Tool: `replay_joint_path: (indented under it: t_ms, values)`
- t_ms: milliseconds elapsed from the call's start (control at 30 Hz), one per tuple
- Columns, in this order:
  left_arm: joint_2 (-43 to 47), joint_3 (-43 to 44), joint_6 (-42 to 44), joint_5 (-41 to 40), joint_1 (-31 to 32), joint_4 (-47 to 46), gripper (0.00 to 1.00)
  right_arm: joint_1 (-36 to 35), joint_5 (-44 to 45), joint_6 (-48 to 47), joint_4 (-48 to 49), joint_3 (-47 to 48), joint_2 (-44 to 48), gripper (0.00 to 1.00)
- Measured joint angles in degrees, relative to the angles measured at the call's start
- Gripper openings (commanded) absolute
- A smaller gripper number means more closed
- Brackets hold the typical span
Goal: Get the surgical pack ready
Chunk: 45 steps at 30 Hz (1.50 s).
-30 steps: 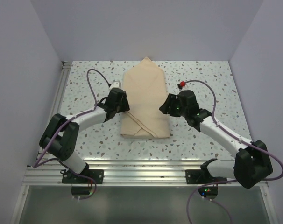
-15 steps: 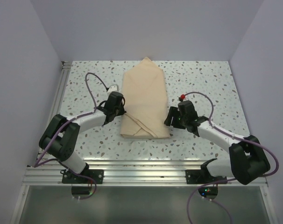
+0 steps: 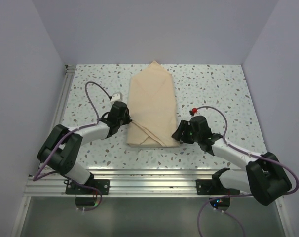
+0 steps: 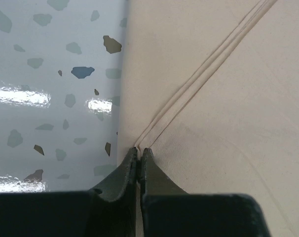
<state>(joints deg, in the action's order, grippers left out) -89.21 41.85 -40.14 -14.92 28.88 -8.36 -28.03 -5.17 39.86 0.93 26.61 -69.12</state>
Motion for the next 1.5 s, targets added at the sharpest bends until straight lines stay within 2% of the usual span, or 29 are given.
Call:
replay_joint_path:
  t_ms: [267,500,867,900,967,1067,1200,1300,1433,1500]
  values:
    - [4.1,-5.3,-2.3,0.3,0.4,-2.3,0.0,-3.3,-0.5,2.1,-0.9,-1.9,4.1,0.49]
    - [5.5,-6.9,-2.8,-0.7,1.0,-2.6,0.0,-9.8,3.0,4.5,-1.2,-2.9,5.3,0.46]
    - [9.1,-10.3,-4.7,-2.1,4.3,-2.8,0.0,-13.6,4.4,8.5,-6.7,-6.5,14.3,0.47]
    - [9.5,-10.8,-4.9,-2.3,4.7,-2.8,0.06,-13.7,4.4,8.8,-7.6,-6.6,15.2,0.5]
    - [10.0,-11.2,-5.4,-2.4,5.2,-2.7,0.11,-14.0,4.5,9.2,-9.4,-6.8,16.9,0.56]
    - [10.5,-11.3,-5.7,-3.0,5.3,-1.8,0.27,-14.1,5.1,9.2,-13.1,-6.4,18.9,0.59]
    - [12.3,-11.3,-5.1,-3.5,5.0,1.5,0.55,-14.3,7.8,7.1,-21.0,-0.9,18.7,0.62]
    - [14.9,-11.1,-4.1,-3.6,4.2,5.8,0.64,-14.3,10.2,4.1,-25.7,7.0,16.1,0.62]
    - [18.7,-9.0,-2.1,-3.7,2.5,11.8,0.67,-13.1,11.8,-0.4,-28.0,17.2,12.7,0.59]
    - [19.3,-6.7,-0.8,-3.5,0.9,13.8,0.66,-10.3,10.6,-2.6,-28.2,21.0,10.7,0.57]
